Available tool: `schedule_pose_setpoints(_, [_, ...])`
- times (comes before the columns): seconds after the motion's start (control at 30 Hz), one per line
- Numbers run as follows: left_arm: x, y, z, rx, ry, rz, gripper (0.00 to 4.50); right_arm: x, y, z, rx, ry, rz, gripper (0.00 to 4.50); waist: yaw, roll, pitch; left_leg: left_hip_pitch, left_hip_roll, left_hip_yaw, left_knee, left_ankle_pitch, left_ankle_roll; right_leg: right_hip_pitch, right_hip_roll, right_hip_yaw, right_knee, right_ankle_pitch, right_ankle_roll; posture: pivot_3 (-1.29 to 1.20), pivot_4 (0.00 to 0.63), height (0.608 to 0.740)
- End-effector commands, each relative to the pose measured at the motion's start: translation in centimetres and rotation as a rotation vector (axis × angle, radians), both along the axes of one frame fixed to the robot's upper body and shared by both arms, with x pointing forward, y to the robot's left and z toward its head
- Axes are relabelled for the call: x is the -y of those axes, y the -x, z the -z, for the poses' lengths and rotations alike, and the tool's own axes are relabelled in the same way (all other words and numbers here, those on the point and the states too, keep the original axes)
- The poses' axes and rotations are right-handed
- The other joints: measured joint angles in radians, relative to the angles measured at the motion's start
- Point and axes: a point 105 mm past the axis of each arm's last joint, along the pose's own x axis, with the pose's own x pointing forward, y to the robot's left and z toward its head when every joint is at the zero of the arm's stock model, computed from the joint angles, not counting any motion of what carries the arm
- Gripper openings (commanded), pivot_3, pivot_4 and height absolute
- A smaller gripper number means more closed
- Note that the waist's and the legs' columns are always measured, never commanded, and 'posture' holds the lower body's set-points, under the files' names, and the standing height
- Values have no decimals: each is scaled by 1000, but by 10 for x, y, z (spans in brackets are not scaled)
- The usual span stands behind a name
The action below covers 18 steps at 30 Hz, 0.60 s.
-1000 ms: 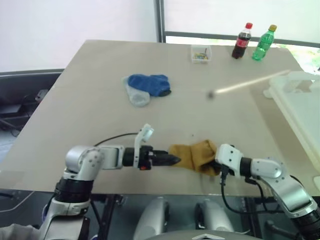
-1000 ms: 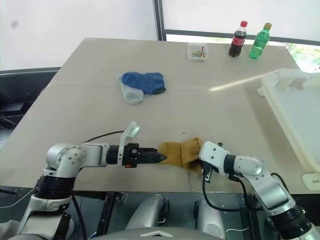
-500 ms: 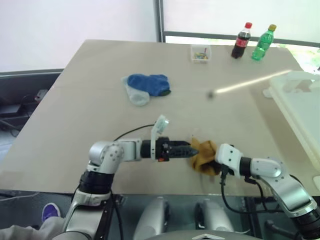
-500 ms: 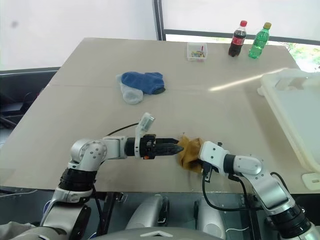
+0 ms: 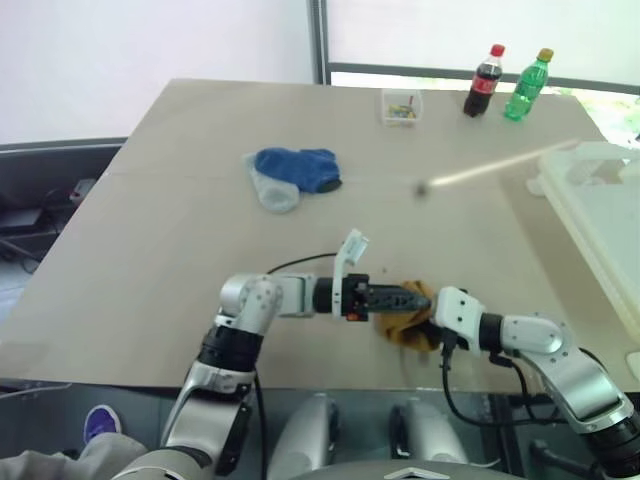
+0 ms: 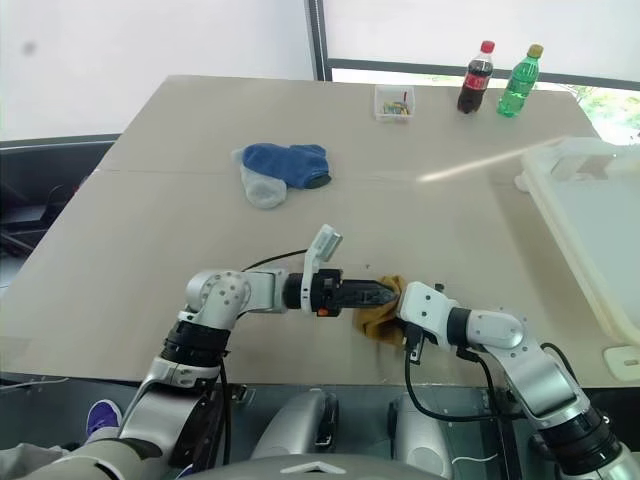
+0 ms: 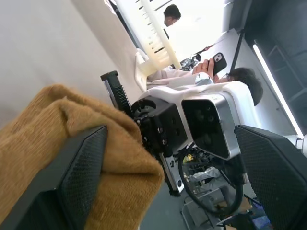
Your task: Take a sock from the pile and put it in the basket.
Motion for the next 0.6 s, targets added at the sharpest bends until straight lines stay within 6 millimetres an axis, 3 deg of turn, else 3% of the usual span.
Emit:
schedule_pose_setpoints(0.03, [5,0,-5,23,13,24,4480,0,6,10,-42,28,1,0,1,0,0,0,0,0,0,0,0,0,0,0,0,0,0,0,150,729])
schedule_pose_setpoints(0.2, [13,-5,7,2,-31,9,4480,-2,6,-4,-2,33,-12,0,2,0,0,0,0,0,0,0,0,0,0,0,0,0,0,0,150,729])
schedule_pose_setpoints(0.43, [22,-8,4,14,-11,25,4480,0,5,-33,48,49,-30,0,5,0,2,-2,-1,0,0,0,0,-1,-1,-1,-1,0,0,0,150,729])
schedule_pose_setpoints(0.6, [21,-8,-3,26,31,30,4480,2,8,-40,48,63,-27,0,5,0,3,-3,-1,0,0,0,0,-2,-1,-1,-1,0,1,0,150,729])
